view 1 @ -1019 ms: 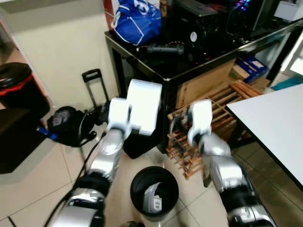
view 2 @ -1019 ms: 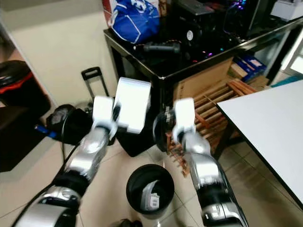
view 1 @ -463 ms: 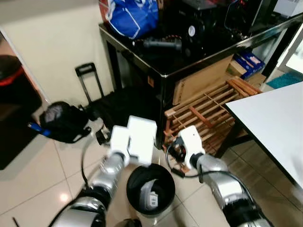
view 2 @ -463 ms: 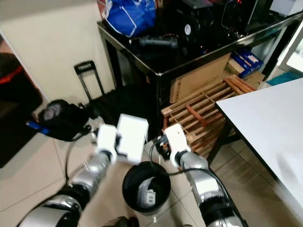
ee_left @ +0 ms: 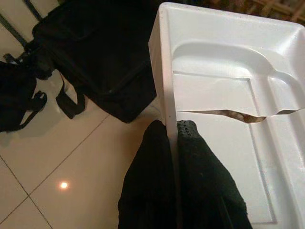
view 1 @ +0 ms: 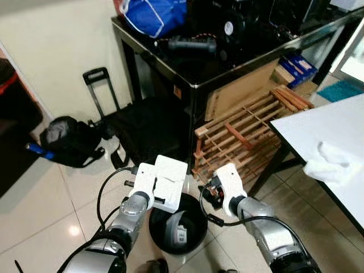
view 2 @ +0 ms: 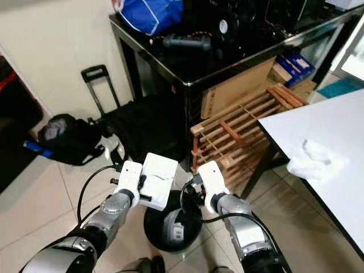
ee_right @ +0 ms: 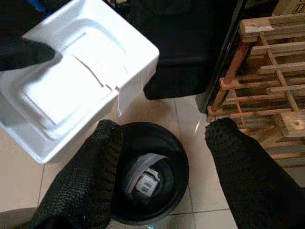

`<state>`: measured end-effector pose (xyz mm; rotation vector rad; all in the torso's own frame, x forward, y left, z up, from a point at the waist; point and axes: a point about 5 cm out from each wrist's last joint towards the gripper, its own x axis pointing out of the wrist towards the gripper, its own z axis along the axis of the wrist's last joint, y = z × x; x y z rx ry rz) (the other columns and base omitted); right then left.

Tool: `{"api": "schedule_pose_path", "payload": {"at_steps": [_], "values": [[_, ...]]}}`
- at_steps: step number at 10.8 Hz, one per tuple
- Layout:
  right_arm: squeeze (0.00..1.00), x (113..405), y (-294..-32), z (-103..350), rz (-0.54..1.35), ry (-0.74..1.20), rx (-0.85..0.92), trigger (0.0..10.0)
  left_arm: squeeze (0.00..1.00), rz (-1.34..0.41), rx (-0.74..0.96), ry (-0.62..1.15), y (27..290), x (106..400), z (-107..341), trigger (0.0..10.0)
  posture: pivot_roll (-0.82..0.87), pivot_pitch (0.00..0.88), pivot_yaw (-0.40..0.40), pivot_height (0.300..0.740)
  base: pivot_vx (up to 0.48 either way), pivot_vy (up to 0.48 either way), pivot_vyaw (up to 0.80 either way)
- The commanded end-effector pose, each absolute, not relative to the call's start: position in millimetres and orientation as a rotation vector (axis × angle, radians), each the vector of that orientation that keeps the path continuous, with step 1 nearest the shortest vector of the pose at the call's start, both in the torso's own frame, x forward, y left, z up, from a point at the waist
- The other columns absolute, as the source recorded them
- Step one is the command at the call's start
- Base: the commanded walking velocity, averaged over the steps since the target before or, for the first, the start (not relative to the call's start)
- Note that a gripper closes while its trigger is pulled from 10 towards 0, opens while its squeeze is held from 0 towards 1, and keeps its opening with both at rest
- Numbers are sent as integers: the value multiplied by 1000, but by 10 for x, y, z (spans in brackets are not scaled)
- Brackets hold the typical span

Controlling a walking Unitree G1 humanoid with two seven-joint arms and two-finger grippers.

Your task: Picking trash to rubbish bin

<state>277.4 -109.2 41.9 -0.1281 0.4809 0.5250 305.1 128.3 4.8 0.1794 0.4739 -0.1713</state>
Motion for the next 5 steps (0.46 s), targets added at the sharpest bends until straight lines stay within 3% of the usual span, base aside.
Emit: {"api": "schedule_pose_path", "payload": {"at_steps": [1, 5], "values": [[0, 2731, -1072, 439, 540, 483, -128, 10000, 0, -187, 200, 490, 1278, 3047, 34, 10000, -55, 185, 53, 740, 0, 0, 0], [0, 2610, -1090, 590, 560, 460, -115, 10000, 0, -231, 234, 499, 1144, 3072, 54, 10000, -104, 213, 41, 740, 0, 0, 0]]}}
